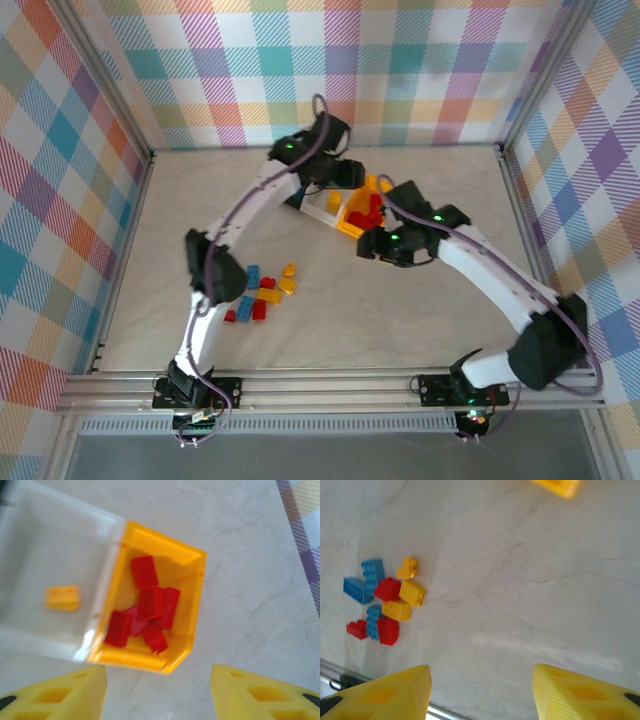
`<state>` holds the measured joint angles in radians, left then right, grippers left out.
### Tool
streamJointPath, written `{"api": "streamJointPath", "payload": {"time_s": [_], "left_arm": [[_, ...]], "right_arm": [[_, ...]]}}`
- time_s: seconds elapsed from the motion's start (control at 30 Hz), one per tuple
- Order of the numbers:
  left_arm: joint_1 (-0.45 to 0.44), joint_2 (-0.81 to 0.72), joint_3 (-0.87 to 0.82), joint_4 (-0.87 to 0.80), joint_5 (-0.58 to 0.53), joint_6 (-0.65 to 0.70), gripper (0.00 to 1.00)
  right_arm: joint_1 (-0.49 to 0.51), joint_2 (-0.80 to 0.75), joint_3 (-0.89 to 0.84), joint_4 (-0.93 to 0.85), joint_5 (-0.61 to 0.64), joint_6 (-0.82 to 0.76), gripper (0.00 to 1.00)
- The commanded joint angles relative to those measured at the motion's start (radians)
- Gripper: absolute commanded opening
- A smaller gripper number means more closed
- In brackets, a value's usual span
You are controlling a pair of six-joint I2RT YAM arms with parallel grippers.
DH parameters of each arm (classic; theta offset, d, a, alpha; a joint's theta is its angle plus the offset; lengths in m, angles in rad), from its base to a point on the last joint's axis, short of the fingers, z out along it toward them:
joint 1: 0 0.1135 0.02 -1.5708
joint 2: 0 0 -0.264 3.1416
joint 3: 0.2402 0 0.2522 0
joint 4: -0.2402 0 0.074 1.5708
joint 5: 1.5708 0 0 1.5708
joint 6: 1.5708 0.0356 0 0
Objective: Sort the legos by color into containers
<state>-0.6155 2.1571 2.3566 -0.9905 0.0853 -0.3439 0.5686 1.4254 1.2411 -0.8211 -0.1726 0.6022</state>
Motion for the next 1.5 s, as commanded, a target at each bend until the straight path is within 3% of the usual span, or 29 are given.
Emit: {"api": "streamJointPath", "payload": {"time_s": [0.0, 0.13, 0.23, 0.5, 0.77, 1.13, 1.3, 1.47], "left_arm": [[0.089, -0.224, -0.285, -0.095, -0.124, -0.024, 0.59], [0.201, -0.471, -0.656, -0.026, -0.134, -0.076, 0.63], [0.258, -0.6, -0.843, -0.026, -0.136, -0.079, 0.63], [0.334, -0.856, -1.133, -0.055, -0.137, -0.097, 0.68], [0.37, -0.946, -1.224, -0.062, -0.105, -0.113, 0.69], [0.394, -0.959, -1.211, -0.092, -0.084, -0.07, 0.69], [0.399, -0.957, -1.211, -0.092, -0.078, -0.058, 0.69], [0.408, -0.956, -1.226, -0.086, -0.072, -0.049, 0.69]], "right_arm": [[0.07, 0.166, 0.11, 0.019, -0.067, -0.061, 0.57], [0.151, 0.414, 0.304, -0.026, -0.124, -0.075, 0.63], [0.182, 0.556, 0.425, -0.03, -0.161, -0.037, 0.63], [0.233, 0.849, 0.739, -0.157, -0.174, -0.006, 0.63], [0.24, 0.938, 0.788, -0.164, -0.16, 0.034, 0.62], [0.253, 1.003, 0.843, -0.134, -0.109, 0.076, 0.54], [0.253, 1.029, 0.892, -0.149, -0.104, 0.079, 0.39], [0.253, 1.02, 0.893, -0.145, -0.095, 0.076, 0.31]]}}
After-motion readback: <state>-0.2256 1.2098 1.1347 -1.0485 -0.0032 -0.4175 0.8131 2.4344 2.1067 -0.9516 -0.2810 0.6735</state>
